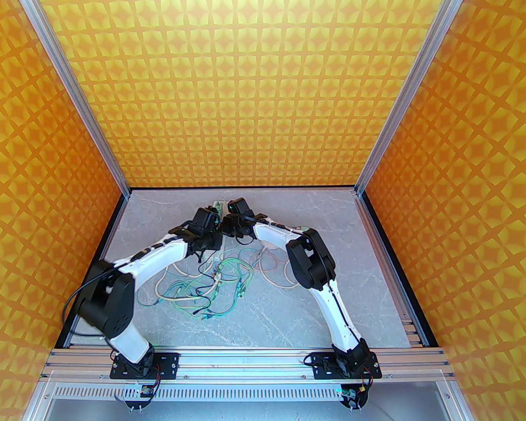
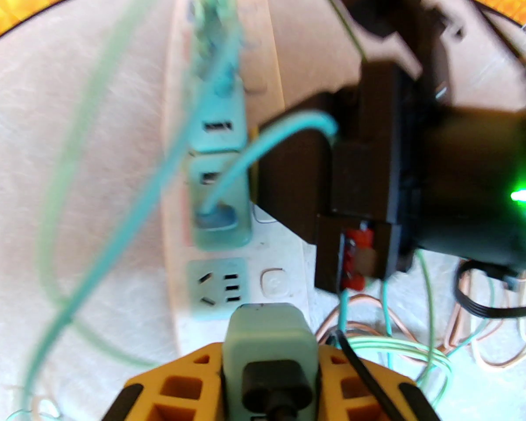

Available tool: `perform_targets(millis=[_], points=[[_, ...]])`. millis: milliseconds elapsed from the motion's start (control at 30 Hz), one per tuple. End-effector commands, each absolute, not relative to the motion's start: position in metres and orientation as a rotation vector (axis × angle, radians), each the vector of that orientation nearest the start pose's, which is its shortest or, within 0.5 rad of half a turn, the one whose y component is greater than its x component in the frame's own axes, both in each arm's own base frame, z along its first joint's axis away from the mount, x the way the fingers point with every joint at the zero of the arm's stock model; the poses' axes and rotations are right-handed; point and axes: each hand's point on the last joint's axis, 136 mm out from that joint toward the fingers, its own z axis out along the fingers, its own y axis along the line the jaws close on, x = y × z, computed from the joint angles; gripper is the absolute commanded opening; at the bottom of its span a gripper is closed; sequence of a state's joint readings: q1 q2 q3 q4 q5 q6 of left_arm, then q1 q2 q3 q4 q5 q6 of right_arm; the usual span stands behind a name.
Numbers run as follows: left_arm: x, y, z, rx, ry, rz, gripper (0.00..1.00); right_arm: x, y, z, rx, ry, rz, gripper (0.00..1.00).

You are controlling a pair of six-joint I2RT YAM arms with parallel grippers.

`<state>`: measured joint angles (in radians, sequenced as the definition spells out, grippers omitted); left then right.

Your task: Pull the plug off the socket

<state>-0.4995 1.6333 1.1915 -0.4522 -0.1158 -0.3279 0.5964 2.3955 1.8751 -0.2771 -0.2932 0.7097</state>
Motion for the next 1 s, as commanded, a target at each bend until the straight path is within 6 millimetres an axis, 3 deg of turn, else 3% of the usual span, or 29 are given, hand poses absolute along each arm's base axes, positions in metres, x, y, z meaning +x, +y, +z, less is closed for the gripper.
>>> perform_targets(millis=[0,300,600,767,867,967], points=[[0.382,-0.179,0.153,0.149,2.444,-0.177,0.18,0.468,0.349,-0.007,0.065,2.744,0.67,0.0],[0.354,-0.154,0.179,0.082,2.409,-0.163,0.17,0.47,0.349,0.0,0.052,2.731,0.663,0.0],[0.331,-0.119,0.233,-0.063,2.289,-0.222,0.15,0.471,0.349,0.004,0.053,2.722,0.663,0.0],[0.317,-0.085,0.255,-0.171,2.225,-0.217,0.15,0.472,0.349,0.005,0.053,2.719,0.668,0.0],[0.314,-0.064,0.254,-0.228,2.217,-0.174,0.14,0.472,0.35,0.007,0.05,2.716,0.672,0.0],[0.31,-0.03,0.253,-0.351,2.217,-0.101,0.13,0.472,0.349,0.008,0.045,2.713,0.668,0.0]])
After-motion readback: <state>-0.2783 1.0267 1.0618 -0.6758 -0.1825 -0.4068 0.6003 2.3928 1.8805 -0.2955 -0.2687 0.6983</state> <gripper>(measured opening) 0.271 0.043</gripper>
